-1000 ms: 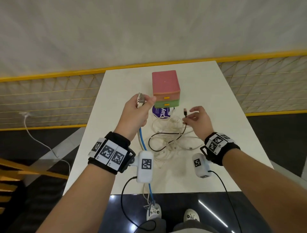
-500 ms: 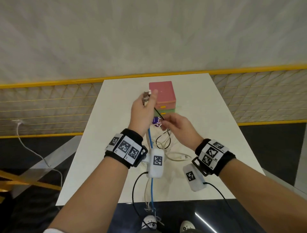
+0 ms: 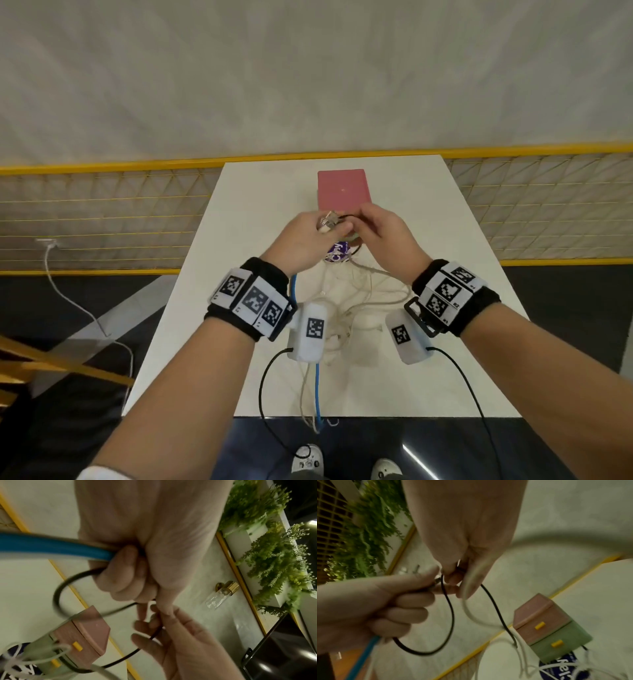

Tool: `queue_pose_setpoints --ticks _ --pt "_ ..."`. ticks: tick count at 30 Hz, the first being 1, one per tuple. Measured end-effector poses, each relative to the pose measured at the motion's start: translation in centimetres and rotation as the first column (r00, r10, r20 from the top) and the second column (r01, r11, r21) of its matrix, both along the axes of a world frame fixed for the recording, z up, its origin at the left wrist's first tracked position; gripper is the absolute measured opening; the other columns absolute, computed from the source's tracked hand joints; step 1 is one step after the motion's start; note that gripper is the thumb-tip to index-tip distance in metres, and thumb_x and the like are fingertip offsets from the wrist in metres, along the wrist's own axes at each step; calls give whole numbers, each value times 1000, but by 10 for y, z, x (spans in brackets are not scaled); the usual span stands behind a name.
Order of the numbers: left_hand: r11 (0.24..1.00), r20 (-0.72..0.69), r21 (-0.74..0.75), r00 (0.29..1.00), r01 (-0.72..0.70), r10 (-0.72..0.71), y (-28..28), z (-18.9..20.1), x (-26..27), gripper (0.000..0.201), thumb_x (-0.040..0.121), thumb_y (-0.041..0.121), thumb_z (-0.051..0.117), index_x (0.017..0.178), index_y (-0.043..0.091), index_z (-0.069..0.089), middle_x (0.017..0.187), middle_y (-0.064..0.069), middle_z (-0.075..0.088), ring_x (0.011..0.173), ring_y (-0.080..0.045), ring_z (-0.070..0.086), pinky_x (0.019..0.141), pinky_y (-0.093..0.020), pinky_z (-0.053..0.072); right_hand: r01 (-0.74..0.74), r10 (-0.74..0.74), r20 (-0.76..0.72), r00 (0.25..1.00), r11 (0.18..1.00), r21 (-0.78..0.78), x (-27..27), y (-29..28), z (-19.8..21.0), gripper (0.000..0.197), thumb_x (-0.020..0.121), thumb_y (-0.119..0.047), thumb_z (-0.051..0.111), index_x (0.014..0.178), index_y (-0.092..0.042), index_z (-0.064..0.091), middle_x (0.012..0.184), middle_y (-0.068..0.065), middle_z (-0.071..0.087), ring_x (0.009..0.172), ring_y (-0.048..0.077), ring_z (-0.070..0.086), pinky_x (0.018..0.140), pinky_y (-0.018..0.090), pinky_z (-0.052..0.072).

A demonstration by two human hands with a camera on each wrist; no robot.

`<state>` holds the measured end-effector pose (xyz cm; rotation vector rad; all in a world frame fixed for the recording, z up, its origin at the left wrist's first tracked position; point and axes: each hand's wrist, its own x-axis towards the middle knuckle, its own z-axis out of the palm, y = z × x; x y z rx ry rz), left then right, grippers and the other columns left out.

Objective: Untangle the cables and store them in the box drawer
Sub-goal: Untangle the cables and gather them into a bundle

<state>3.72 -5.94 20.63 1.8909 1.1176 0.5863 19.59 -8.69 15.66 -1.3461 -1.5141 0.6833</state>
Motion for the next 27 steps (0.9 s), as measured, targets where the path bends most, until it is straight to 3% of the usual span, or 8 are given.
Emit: queue_pose_setpoints --ticks 4,7,10,14,17,22,24,27 --pt "965 124 139 970 -224 207 4 5 -7 17 98 36 55 93 20 57 80 16 55 72 4 50 62 -2 36 7 -4 93 996 999 -32 3 0 -5 16 98 -13 46 93 -1 56 78 2 63 76 18 66 78 40 56" --pt "901 337 104 867 -422 367 13 12 -17 21 98 39 54 80 26 53 72 14 51 63 -3 45 69 -23 40 37 -17 175 984 993 -111 15 -4 -22 17 98 -12 44 103 -1 58 88 13 63 82 29 62 83 49 51" --pt "869 383 70 818 -489 430 22 15 -28 23 96 43 54 76 31 54 70 13 51 62 -9 44 69 -33 40 37 -26 109 994 994 -103 15 -14 -9 18 99 -12 43 105 -9 60 87 9 65 83 31 64 74 42 56" --pt "862 388 9 796 -507 464 27 11 -36 22 94 44 56 76 31 58 65 12 47 63 -13 44 70 -37 37 -362 328 -152 932 851 -380 -3 -38 29 20 98 -12 46 102 3 59 84 14 71 80 30 70 54 32 55" --pt "914 350 4 856 -406 379 21 9 -36 16 94 41 57 91 27 63 62 15 47 60 -10 43 65 -31 38 -458 602 41 798 648 -608 -8 -50 30 24 93 -25 58 103 -6 67 89 7 75 80 15 69 64 32 55" --pt "996 235 -85 972 -12 32 -8 20 -30 22 99 30 54 102 13 68 47 12 34 43 -11 25 42 -23 21 -12 470 628 621 806 -592 -4 -42 29 68 77 -71 52 74 -5 69 43 -10 50 47 13 43 50 26 32" --pt "985 275 -127 958 115 -77 -17 24 -29 22 101 27 51 96 11 66 50 8 29 44 -13 21 41 -23 18 22 400 692 601 857 -515 -4 -38 36 65 74 -72 56 96 -12 64 72 -12 57 69 12 54 63 25 39" --pt "965 365 -152 920 212 -144 -24 28 -27 21 102 25 49 91 13 62 51 6 26 43 -11 20 41 -22 17 -255 464 457 759 857 -447 -20 -29 39 84 77 -57 66 143 -24 26 134 -10 46 120 7 46 102 27 39"
